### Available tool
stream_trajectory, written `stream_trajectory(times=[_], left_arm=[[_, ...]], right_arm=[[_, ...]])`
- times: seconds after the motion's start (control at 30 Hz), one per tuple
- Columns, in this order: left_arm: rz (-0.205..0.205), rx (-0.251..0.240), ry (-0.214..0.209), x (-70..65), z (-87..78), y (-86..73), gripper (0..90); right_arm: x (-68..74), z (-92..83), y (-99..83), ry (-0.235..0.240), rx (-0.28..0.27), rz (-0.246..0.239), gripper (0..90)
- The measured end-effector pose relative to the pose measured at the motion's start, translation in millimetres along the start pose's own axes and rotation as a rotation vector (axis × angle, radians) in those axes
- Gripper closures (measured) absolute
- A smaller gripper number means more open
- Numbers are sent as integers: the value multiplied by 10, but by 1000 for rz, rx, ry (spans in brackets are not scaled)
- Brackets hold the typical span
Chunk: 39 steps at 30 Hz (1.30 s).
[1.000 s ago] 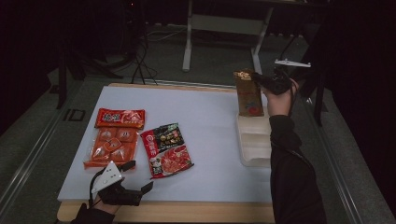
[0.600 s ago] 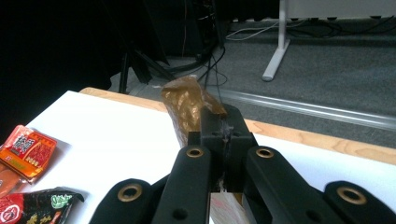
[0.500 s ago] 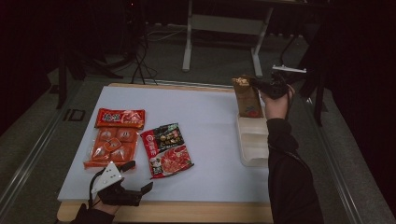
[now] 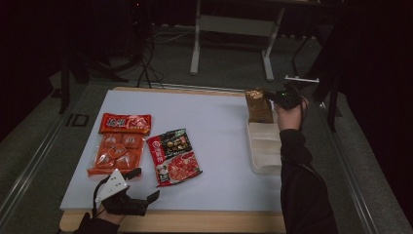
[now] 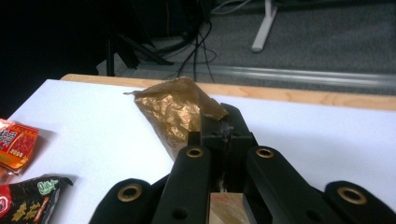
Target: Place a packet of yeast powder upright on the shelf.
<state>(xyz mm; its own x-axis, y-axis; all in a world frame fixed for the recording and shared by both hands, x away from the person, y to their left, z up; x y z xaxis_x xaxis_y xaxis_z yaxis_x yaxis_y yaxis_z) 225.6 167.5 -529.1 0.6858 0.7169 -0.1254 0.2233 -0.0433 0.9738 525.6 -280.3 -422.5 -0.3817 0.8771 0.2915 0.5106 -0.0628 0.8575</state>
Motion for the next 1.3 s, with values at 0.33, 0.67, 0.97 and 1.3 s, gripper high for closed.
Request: stream_trajectory(times=[0.33,0.67,0.97,1.3], left_arm=[[3,4,-1,-2,11,-3,20],[8,5,-16,-18,36,-7,20],[-1,8,-28,-23,52,-15,20],[2,12,-29,-27,55,-16,20]], right_arm=[[-198,-176,-49,-79,14,-19,889],[-240,-317,-58,-106,23,-61,749],[-165,-542,-21,-121,-52,-103,427],[169,-935,-183,23,-165,-110,138]])
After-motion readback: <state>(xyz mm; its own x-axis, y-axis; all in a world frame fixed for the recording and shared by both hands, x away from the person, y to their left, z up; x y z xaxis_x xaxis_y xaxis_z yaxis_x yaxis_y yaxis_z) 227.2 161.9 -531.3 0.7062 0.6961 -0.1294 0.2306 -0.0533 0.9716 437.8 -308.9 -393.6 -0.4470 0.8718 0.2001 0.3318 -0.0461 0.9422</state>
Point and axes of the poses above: each handheld gripper's, and its own axes: z roughly forward along the jaws, y roughly out of its top, x roughly to its left, the point moved 4 cm from there along z, roughly forward along the jaws, and after that the axes turned 8 degrees about -x, right-handed, at the moved point
